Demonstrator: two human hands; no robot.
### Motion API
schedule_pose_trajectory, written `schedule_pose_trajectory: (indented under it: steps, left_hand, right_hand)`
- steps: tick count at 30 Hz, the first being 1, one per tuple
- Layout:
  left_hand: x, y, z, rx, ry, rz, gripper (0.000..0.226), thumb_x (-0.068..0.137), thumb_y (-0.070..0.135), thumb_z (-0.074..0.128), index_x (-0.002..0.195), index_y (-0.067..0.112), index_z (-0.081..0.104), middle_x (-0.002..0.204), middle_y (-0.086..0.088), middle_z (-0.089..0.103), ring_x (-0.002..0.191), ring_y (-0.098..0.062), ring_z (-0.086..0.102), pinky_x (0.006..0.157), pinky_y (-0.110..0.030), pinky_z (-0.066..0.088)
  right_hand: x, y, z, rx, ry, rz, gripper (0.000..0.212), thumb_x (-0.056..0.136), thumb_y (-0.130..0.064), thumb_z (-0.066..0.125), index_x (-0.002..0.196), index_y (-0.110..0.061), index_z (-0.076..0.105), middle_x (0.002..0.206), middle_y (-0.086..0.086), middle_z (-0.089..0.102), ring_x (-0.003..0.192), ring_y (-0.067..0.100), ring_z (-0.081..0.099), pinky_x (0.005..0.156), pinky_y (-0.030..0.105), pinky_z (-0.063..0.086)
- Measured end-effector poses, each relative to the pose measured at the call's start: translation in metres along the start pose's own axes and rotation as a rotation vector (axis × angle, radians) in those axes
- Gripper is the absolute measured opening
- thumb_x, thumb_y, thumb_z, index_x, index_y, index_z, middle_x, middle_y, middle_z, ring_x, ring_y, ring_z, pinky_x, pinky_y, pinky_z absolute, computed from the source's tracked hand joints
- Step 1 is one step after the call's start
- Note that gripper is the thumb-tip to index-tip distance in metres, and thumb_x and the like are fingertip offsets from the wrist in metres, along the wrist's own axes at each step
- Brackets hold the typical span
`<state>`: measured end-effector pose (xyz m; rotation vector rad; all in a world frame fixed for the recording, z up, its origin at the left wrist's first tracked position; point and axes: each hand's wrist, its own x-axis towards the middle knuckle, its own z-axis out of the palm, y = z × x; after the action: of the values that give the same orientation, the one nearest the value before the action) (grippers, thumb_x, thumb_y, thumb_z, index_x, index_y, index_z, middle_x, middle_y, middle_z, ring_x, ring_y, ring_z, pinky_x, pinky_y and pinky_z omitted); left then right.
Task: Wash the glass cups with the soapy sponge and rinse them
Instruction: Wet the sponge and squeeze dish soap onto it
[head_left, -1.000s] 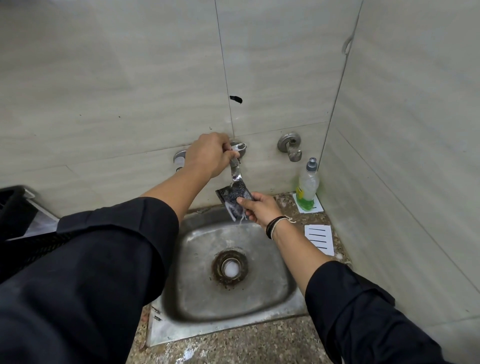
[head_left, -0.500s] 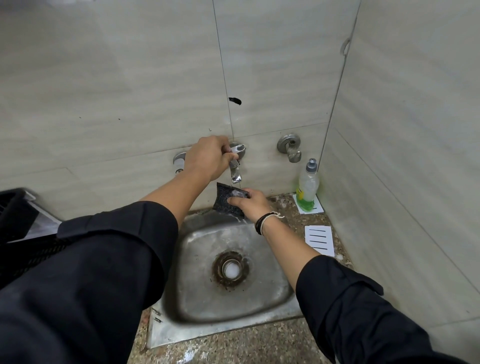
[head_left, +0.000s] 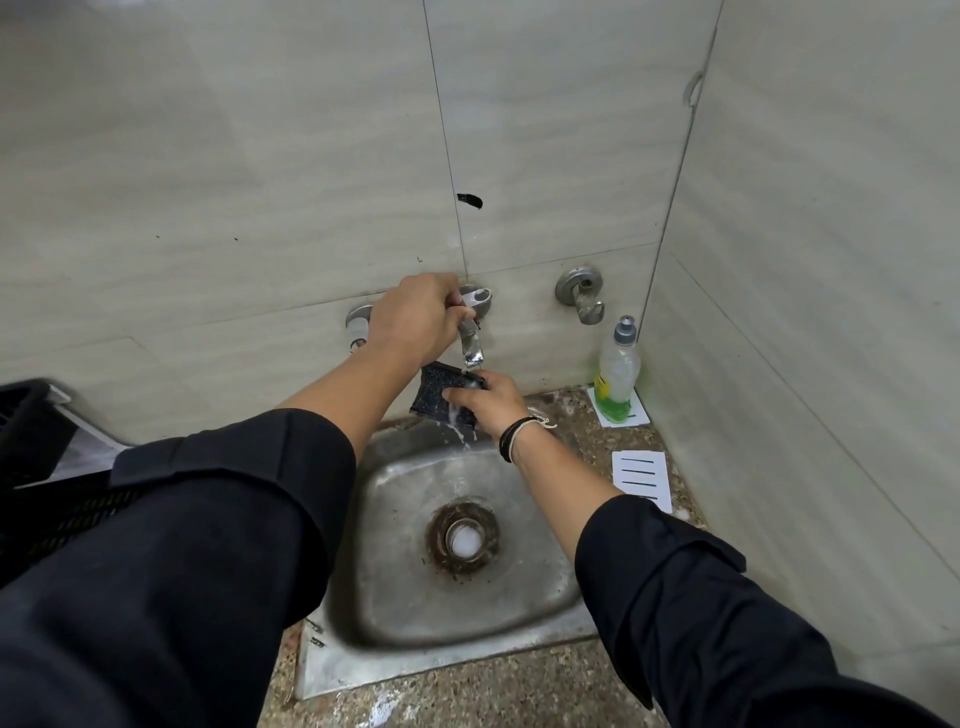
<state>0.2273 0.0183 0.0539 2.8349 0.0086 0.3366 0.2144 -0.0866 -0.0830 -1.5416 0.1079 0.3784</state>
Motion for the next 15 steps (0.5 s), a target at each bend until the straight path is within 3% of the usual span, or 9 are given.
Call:
schedule_pose_trajectory:
  steps: [4, 6, 9, 11, 13, 15]
  left_hand:
    - [0.000, -0.001, 0.001, 0.000, -0.004, -0.004, 0.009, 0.093, 0.037, 0.068, 0.094, 0.029, 0.070, 0.096, 0.003, 0.073, 0.089, -0.028, 0.065, 0.071, -0.035, 0.048]
    - [0.000, -0.001, 0.002, -0.002, -0.001, -0.001, 0.008, 0.093, 0.036, 0.068, 0.094, 0.029, 0.069, 0.097, 0.003, 0.073, 0.091, -0.028, 0.065, 0.072, -0.036, 0.049]
    - [0.001, -0.003, 0.005, -0.008, -0.001, 0.009, 0.007, 0.093, 0.035, 0.067, 0.094, 0.028, 0.068, 0.096, 0.004, 0.073, 0.091, -0.028, 0.066, 0.074, -0.037, 0.052]
    - [0.001, -0.004, 0.006, -0.015, -0.002, 0.014, 0.005, 0.093, 0.034, 0.067, 0.092, 0.029, 0.067, 0.096, 0.005, 0.074, 0.090, -0.028, 0.067, 0.075, -0.038, 0.052]
    - [0.001, -0.005, 0.007, -0.021, 0.002, 0.021, 0.005, 0.093, 0.034, 0.066, 0.090, 0.030, 0.066, 0.095, 0.005, 0.074, 0.089, -0.029, 0.067, 0.074, -0.038, 0.052]
    - [0.002, -0.006, 0.007, -0.018, 0.011, 0.026, 0.005, 0.093, 0.033, 0.066, 0.089, 0.030, 0.066, 0.094, 0.004, 0.073, 0.089, -0.029, 0.067, 0.073, -0.037, 0.051]
  right_hand:
    - [-0.003, -0.005, 0.003, 0.033, -0.027, 0.009, 0.018, 0.072, -0.015, 0.082, 0.086, -0.014, 0.070, 0.073, 0.008, 0.071, 0.067, 0.024, 0.067, 0.070, 0.041, 0.059]
    - [-0.002, -0.005, 0.006, 0.059, -0.032, 0.027, 0.022, 0.071, -0.013, 0.083, 0.088, -0.012, 0.070, 0.079, 0.011, 0.074, 0.066, 0.029, 0.069, 0.064, 0.043, 0.060]
    - [0.001, -0.006, 0.008, 0.149, -0.049, 0.067, 0.039, 0.068, -0.011, 0.084, 0.104, -0.010, 0.068, 0.100, 0.020, 0.074, 0.079, 0.033, 0.071, 0.079, 0.062, 0.058]
    - [0.000, -0.009, 0.007, 0.205, -0.053, 0.092, 0.034, 0.076, -0.004, 0.079, 0.107, -0.010, 0.064, 0.101, 0.021, 0.072, 0.078, 0.029, 0.070, 0.076, 0.056, 0.061]
    - [0.000, -0.013, 0.003, 0.262, -0.066, 0.122, 0.024, 0.082, -0.001, 0.074, 0.099, -0.012, 0.062, 0.091, 0.017, 0.070, 0.072, 0.026, 0.069, 0.062, 0.042, 0.060]
    - [0.002, -0.016, 0.001, 0.325, -0.076, 0.165, 0.018, 0.085, -0.002, 0.071, 0.094, -0.013, 0.059, 0.089, 0.014, 0.068, 0.072, 0.030, 0.068, 0.060, 0.040, 0.058]
